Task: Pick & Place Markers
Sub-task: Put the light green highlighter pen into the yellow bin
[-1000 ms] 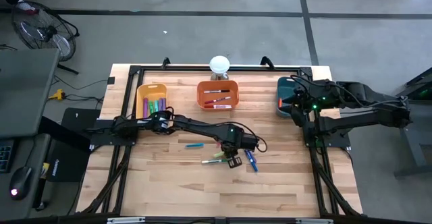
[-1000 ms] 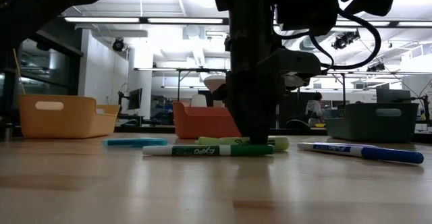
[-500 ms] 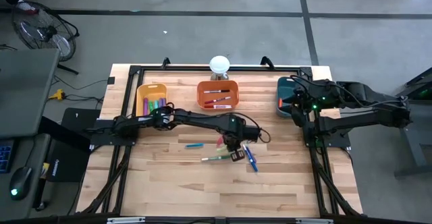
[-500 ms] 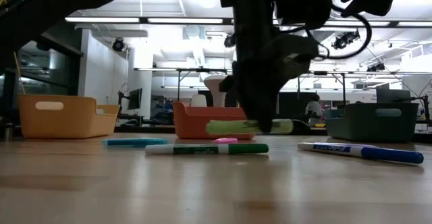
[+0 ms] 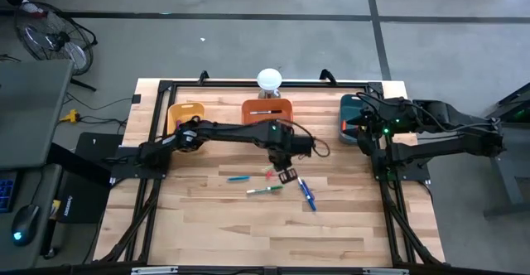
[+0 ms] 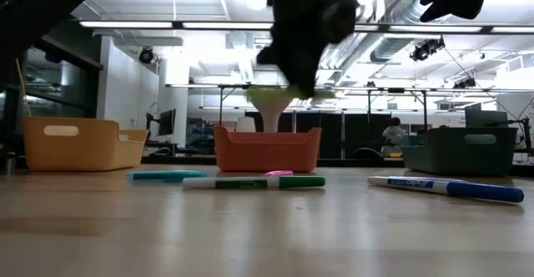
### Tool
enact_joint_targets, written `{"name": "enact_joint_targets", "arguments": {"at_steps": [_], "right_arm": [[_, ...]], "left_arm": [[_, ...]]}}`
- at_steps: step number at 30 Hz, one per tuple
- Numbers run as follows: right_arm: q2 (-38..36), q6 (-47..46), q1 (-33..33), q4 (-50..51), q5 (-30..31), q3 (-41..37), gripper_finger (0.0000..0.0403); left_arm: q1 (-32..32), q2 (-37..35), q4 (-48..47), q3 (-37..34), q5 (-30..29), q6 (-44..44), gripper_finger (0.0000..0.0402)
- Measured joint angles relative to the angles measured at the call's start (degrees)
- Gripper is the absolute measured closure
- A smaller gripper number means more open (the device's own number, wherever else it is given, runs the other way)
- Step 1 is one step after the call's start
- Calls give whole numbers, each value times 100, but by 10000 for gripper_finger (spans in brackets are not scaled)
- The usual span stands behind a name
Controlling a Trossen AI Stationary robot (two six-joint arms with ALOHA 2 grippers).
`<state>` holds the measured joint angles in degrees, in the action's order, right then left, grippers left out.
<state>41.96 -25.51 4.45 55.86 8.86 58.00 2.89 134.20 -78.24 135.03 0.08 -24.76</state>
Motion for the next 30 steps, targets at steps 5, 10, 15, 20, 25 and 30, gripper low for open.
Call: {"name": "enact_joint_targets", "arguments": {"at_steps": [5, 10, 15, 20, 25, 30], "right_arm": [[1, 31, -1, 0, 2, 0, 220], [2, 54, 0, 0, 76, 0, 220], [2, 54, -1, 2, 154, 0, 220], [0, 54, 0, 2, 196, 0, 220], [2, 54, -2, 4, 199, 0, 220], [2, 54, -2, 3, 240, 0, 220]], "left_arm": [[-153, -379, -163, -15, -149, 85, 345], [-308, -685, -78, -26, -389, 172, 345], [-420, -1013, -112, -29, -683, 237, 345], [-474, -1347, 35, -17, -889, 246, 345], [-477, -1519, -284, -38, -1356, 226, 345], [-581, -1866, -605, -309, -1641, 205, 345]]}}
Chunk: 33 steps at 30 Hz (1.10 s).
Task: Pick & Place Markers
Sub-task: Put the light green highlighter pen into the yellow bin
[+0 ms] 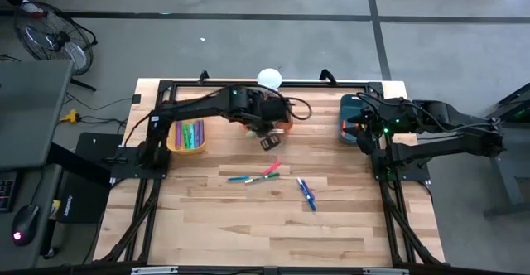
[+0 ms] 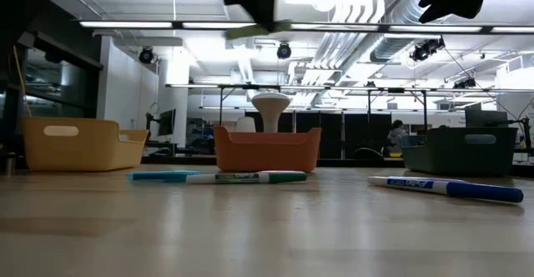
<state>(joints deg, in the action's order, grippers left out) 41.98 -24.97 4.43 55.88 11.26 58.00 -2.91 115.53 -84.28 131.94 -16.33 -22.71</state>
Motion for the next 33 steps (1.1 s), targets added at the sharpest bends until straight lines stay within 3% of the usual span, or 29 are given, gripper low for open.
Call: {"name": "enact_joint_targets", "arguments": {"at_steps": [5, 7, 10, 16, 19, 27, 33], "right_arm": [[0, 46, 2, 0, 317, 0, 220], [0, 218, 6, -3, 770, 0, 220], [-21, 587, 11, -17, 1349, 0, 220], [-596, 718, 6, 110, 1420, -2, 220], [-992, 584, 6, 198, 1460, -2, 220], [-1554, 564, 8, 218, 1501, 2, 220], [-1497, 586, 6, 216, 1480, 2, 220]], "left_arm": [[-261, -408, -110, -448, -98, -106, 345], [-347, -554, 235, -576, -112, -113, 345], [-441, -857, 17, -870, -86, -110, 345], [-585, -1596, 245, -1762, -316, -360, 345], [-705, -2314, 100, -2675, -357, -620, 345], [-1275, -4159, 1000, -5209, -265, -1893, 345], [-1842, -4799, 824, -6509, 72, -2525, 345]]}}
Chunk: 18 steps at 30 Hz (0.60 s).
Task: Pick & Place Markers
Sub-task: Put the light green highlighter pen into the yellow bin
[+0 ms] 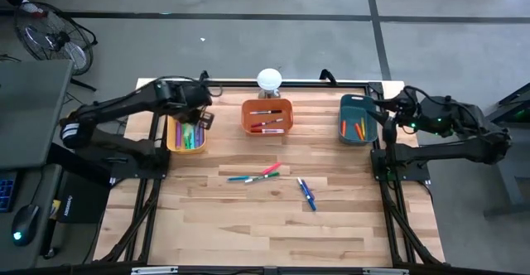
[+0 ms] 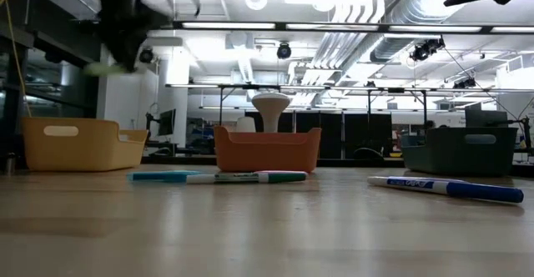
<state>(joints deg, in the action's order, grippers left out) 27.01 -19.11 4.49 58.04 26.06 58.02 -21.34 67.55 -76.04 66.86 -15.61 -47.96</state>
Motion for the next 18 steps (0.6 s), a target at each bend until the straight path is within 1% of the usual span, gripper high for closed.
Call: {"name": "enact_joint_targets", "arguments": {"at_steps": [3, 6, 11, 15, 18], "right_arm": [[31, 6, 0, 1, -2, 0, 220], [37, 6, 0, 0, -1, 0, 220], [37, 6, 0, 0, -7, 0, 220], [37, 0, 0, -2, -28, 0, 220], [37, -7, 2, -2, -64, 0, 220]], "left_arm": [[-321, -157, 226, -493, 270, -143, 345], [-609, -133, 319, -980, 429, -245, 345], [-1007, -121, 970, -1541, 762, -138, 345], [-1166, -141, 1312, -1783, 828, -136, 345], [-1220, -133, 1358, -1886, 844, -136, 345]]}}
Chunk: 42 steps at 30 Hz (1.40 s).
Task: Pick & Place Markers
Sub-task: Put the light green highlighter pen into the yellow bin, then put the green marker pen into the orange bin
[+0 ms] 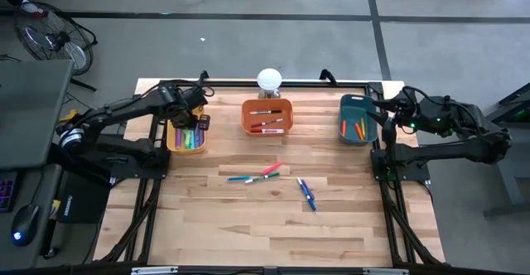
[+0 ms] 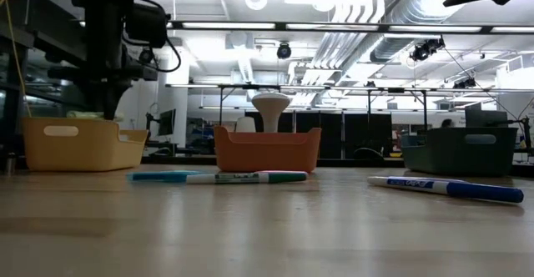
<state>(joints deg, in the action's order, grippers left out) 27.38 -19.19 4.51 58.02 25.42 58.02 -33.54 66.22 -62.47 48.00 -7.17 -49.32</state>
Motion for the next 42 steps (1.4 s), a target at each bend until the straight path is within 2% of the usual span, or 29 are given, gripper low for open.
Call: {"name": "enact_joint_targets", "arguments": {"at_steps": [13, 22, 30, 36, 38, 42], "right_arm": [[0, 5, -2, 0, -27, 0, 220], [0, -1, -2, 0, -71, 0, 220], [0, -17, -2, -1, -74, 0, 220], [2, -25, -2, 0, -174, 0, 220], [2, -26, -2, 0, -178, 0, 220], [2, -28, -2, 0, -180, 0, 220]], "left_arm": [[4, 0, 107, -30, -120, -38, 345], [-316, 48, 333, -610, -87, -409, 345], [-601, 55, 486, -840, -89, -503, 345], [-621, 316, 548, -893, -53, -647, 345], [-621, 386, 560, -893, -29, -636, 327], [-621, 522, 604, -890, 77, -619, 250]]}}
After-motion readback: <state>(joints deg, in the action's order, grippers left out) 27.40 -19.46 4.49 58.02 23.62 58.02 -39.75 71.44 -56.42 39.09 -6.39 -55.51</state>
